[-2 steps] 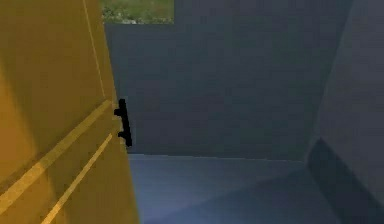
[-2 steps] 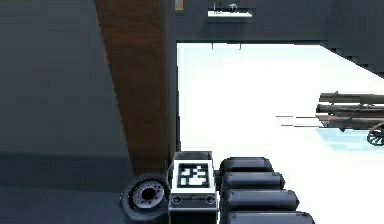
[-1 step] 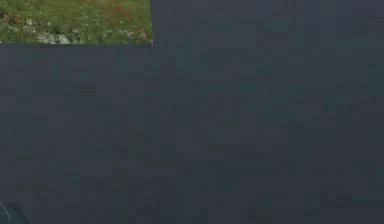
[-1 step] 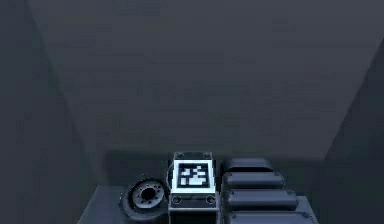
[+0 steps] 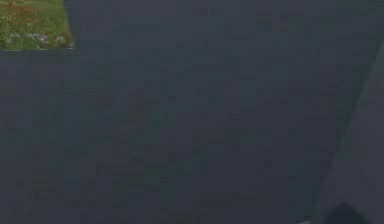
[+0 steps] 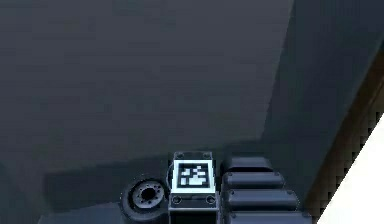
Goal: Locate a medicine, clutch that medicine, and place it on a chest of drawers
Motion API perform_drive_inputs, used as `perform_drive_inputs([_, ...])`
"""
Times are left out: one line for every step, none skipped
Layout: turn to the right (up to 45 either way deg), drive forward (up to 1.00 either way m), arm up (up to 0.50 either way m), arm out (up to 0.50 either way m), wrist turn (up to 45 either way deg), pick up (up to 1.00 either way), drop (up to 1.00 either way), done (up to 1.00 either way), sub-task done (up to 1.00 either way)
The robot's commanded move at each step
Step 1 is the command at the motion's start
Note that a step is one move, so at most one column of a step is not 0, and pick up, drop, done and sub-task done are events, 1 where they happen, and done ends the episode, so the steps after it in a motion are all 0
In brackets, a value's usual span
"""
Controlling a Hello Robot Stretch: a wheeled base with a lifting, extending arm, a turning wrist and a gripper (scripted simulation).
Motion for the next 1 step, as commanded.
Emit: perform_drive_inputs([0.0, 0.05, 0.00, 0.00, 0.0, 0.00, 0.00, 0.00, 0.00])
